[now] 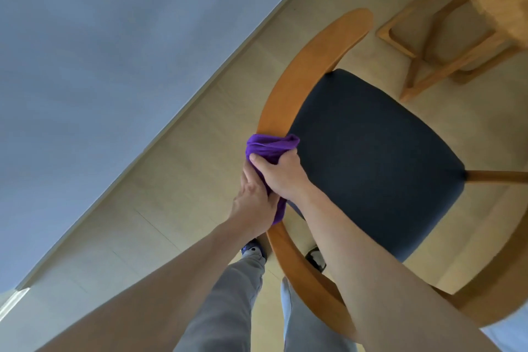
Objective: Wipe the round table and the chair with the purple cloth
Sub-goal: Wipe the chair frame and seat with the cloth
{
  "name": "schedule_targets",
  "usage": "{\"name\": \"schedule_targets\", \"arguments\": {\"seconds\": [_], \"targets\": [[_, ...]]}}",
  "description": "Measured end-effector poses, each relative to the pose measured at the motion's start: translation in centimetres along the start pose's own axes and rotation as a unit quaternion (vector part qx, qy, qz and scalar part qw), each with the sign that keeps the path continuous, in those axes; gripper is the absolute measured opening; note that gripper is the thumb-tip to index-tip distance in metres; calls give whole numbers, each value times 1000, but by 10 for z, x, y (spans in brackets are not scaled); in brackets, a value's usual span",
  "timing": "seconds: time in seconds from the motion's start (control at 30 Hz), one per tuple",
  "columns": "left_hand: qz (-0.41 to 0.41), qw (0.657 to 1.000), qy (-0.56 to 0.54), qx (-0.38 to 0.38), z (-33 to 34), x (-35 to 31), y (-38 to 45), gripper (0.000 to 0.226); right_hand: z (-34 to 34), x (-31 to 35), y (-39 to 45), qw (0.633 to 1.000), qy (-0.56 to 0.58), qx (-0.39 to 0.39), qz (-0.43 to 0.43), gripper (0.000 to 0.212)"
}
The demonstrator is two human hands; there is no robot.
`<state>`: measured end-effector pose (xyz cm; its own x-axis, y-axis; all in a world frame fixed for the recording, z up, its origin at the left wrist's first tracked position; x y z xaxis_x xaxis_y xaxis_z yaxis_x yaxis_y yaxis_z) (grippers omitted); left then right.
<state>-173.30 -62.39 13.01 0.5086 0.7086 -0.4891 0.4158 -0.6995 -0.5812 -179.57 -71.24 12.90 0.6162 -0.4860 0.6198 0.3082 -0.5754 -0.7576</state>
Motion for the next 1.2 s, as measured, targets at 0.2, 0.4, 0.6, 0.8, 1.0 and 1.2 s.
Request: {"name": "schedule_targets", "arguments": {"seconds": [0.2, 0.4, 0.6, 0.8, 1.0, 1.2], "targets": [[76, 993, 83, -46, -19, -6, 24, 74, -11, 9, 20, 994, -76, -69, -33, 98], [140, 959, 232, -79, -65, -73, 98, 94, -65, 65, 76, 985, -22, -172, -26, 100], [159, 933, 303, -112, -72, -129, 150, 92, -112, 103, 105, 976, 0, -217, -21, 104], [164, 933, 286, -142, -75, -123, 140, 78, -111, 102, 98, 981, -8, -194, -8, 96], [133, 950, 265, -97, -72, -81, 98, 75, -77, 82, 61, 987, -54, -153, 4, 102], [152, 930, 325, -82, -70, -83, 106, 78, -80, 82, 55, 987, -58, -153, 7, 85]]}}
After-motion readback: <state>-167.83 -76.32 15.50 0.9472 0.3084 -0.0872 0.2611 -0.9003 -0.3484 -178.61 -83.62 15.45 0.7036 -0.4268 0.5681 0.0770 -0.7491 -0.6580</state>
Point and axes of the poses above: each hand's wrist, its own y-axis towards the middle knuckle, its own z-axis out of the palm, x = y × z, the point moved 6 cm from there along y, towards the middle knuckle, and after that the axes turned 8 degrees about y, right-handed, at the moved point
